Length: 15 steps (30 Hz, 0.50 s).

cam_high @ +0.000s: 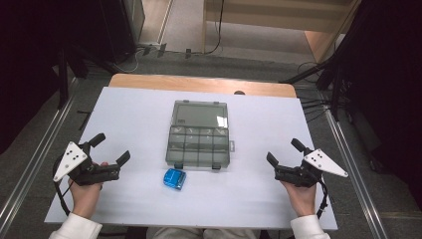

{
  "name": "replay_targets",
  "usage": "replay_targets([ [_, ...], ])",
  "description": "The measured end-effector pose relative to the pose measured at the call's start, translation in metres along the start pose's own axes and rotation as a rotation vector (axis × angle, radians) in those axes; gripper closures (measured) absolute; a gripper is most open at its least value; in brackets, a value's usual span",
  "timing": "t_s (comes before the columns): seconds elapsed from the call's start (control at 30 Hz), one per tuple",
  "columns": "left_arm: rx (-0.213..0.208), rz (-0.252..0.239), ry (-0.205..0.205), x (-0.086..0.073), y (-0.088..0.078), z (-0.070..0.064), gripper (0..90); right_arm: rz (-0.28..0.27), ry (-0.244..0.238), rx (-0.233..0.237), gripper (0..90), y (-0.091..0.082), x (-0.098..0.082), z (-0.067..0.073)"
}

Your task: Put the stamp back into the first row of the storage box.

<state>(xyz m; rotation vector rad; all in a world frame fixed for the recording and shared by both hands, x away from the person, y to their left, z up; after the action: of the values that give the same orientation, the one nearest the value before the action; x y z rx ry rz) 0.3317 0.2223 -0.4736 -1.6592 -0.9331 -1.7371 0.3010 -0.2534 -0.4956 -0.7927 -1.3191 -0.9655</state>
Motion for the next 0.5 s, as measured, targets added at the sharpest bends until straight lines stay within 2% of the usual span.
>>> replay_targets([
  [0.3, 0.008, -0.023, -0.005, 0.0032, -0.0008, 0.0001, 0.0, 0.012, -0.003, 0.005, 0.0, 0.0006, -0.0028, 0.0011],
  [0.5, 0.020, -0.016, -0.013, 0.0022, -0.0014, 0.0028, 0.0, 0.019, -0.006, 0.009, 0.0, 0.0010, -0.0040, 0.0029],
])
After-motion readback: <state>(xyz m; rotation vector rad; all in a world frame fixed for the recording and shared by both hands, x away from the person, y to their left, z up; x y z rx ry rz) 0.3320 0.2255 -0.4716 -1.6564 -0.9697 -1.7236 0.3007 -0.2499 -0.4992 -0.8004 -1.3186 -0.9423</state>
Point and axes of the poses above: each handheld gripper's, and its own axes: y roughly forward along the jaws, x roughly out of its top, z roughly to its left, the point moved 9 cm from there along y, roughly forward along the jaws, and after that the axes turned 14 degrees about -z, right-handed, at the moved point
